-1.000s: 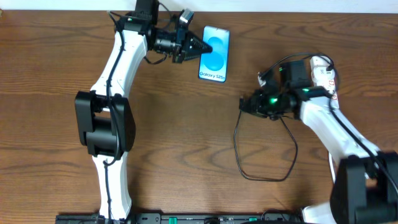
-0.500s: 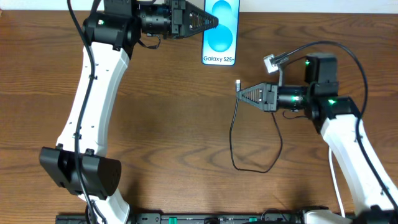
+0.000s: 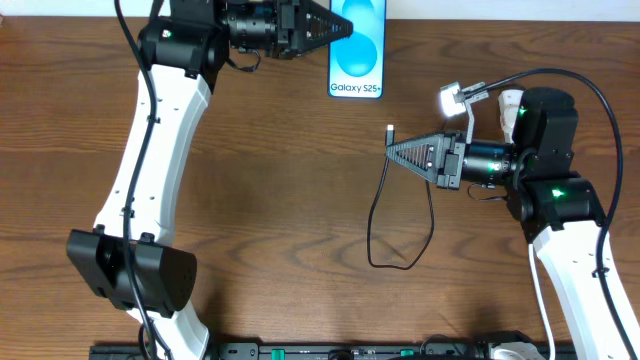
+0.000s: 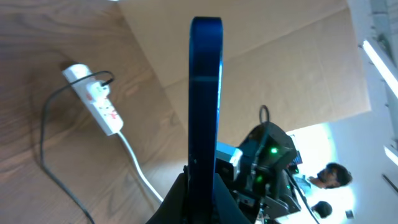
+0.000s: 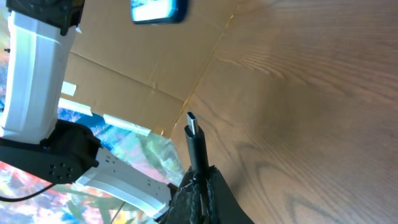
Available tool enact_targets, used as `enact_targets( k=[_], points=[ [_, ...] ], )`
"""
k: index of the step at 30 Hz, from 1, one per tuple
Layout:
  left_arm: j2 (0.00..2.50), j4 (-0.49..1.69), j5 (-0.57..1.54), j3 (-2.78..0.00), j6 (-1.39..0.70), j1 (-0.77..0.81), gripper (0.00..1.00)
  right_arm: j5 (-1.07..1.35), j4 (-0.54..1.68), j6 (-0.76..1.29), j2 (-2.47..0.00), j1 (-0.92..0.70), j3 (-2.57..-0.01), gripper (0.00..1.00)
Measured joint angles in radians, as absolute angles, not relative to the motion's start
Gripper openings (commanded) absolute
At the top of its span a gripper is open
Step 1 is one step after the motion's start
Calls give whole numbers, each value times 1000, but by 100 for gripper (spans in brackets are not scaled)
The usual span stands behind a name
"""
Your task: Plug charger to phone and switch on socket
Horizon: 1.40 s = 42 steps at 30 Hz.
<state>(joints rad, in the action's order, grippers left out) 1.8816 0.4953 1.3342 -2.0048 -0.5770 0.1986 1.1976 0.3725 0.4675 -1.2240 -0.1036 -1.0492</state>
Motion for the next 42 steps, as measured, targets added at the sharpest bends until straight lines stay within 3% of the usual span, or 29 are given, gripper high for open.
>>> enact_targets(
  k=[7,23,42],
  points=[
    [1882,469,1363,-2005,-614,226,7,1196,216,575,-1224,-163,-1048,1],
    [1882,469,1364,-2005,-659,226,7,1151,89,736,-1224,-202,-1048,1],
    [1882,469,1364,-2005,-658,234,7,1095,60,789,-1224,-251,-1048,1]
  ],
)
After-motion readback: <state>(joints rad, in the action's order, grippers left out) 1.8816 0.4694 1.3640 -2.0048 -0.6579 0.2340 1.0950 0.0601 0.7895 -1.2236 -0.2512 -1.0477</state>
